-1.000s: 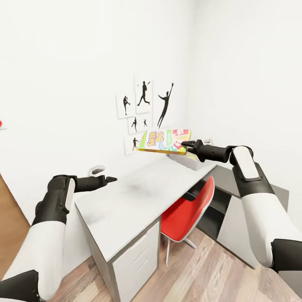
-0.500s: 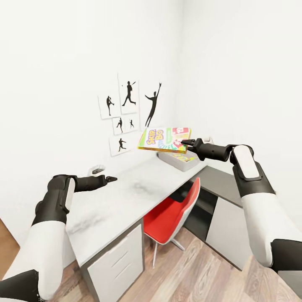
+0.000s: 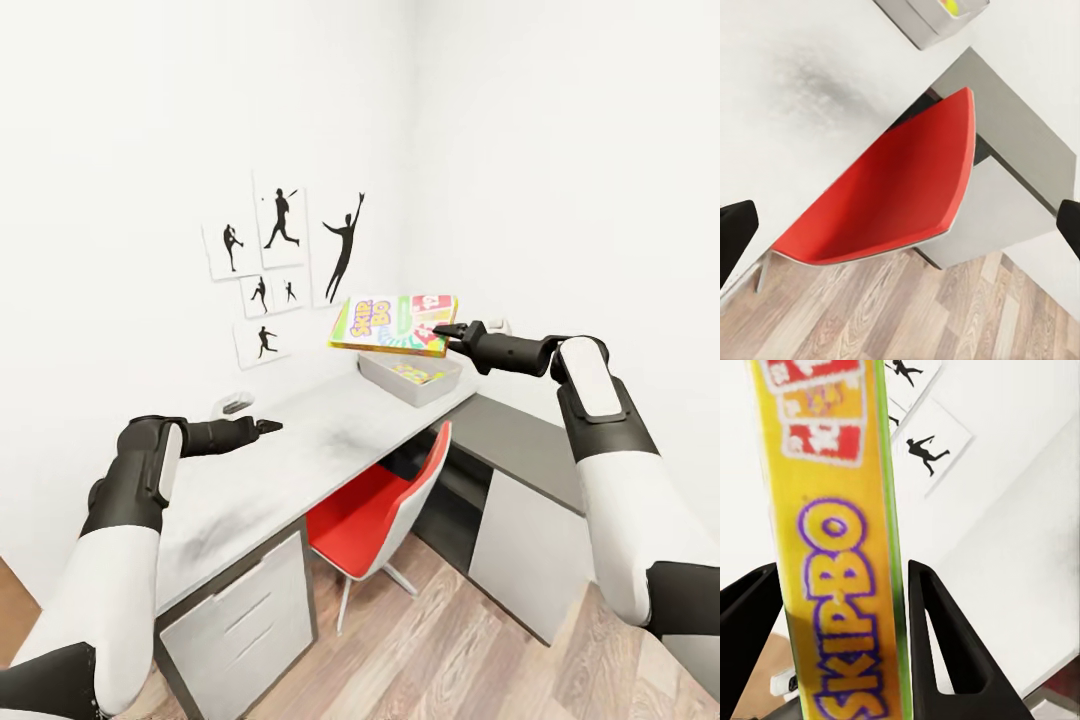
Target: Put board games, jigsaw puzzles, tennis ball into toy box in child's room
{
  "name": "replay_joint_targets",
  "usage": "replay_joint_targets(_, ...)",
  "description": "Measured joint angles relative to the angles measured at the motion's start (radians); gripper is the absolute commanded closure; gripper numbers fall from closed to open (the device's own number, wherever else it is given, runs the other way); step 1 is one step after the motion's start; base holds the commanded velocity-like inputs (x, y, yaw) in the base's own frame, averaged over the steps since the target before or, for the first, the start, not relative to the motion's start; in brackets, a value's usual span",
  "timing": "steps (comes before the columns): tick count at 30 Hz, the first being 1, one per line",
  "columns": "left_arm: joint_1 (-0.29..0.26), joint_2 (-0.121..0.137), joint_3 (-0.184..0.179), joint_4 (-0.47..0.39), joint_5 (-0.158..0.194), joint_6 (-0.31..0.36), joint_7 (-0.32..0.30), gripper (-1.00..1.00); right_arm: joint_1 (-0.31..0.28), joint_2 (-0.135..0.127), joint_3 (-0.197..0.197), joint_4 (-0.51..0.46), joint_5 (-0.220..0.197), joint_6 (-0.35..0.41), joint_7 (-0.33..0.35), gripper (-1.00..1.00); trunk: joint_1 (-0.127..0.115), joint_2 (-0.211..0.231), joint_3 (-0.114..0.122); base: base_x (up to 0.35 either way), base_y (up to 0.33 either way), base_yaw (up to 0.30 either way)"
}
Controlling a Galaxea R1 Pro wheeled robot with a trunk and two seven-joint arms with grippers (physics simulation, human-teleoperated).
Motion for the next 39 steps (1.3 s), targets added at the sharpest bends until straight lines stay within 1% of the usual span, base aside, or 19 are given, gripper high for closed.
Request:
replay_joint_targets(4,-0.001,-0.001,0.0,0.0,0.0,0.0,0.0,-1.0,-0.009,0.0,0.0,0.008,-0.001,0.0,0.0,1.0,0.0,0.0,-0.006,0.053,-0.33,0.077)
replay_joint_targets(11,-0.004,-0.001,0.0,0.0,0.001,0.0,0.0,-1.0,-0.011,0.0,0.0,0.01,0.0,0.001,0.0,1.0,0.0,0.0,-0.018,0.222,-0.257,0.077)
replay_joint_targets(17,-0.011,-0.001,0.0,0.0,0.001,0.0,0.0,-1.0,-0.011,0.0,0.0,0.008,-0.001,0.0,0.0,1.0,-0.001,0.0,-0.026,0.29,-0.118,0.055)
replay_joint_targets(21,-0.012,-0.001,0.0,0.0,0.001,0.001,0.0,-1.0,-0.01,0.0,0.0,0.007,0.0,0.0,0.0,1.0,-0.001,0.0,-0.026,0.32,-0.012,0.084)
replay_joint_targets(27,-0.016,-0.001,0.002,0.0,0.001,0.001,0.0,-1.0,-0.01,-0.001,0.001,0.003,-0.004,0.0,0.0,1.0,-0.001,0.0,-0.025,0.318,-0.07,0.228)
replay_joint_targets(31,-0.016,-0.002,0.002,0.0,0.001,0.0,0.0,-1.0,-0.006,-0.002,0.002,0.001,-0.002,0.0,0.0,1.0,-0.001,0.0,-0.025,0.285,-0.192,0.055)
replay_joint_targets(34,-0.016,-0.012,0.003,0.0,0.002,0.0,0.0,-1.0,-0.004,-0.002,0.002,0.0,-0.003,0.002,0.0,1.0,0.0,0.0,-0.024,0.256,-0.239,0.003)
replay_joint_targets(39,-0.016,-0.015,0.004,0.002,0.0,-0.001,0.001,-1.0,-0.003,-0.001,0.003,0.0,-0.003,0.001,0.0,1.0,0.0,0.0,-0.024,0.242,-0.236,0.001)
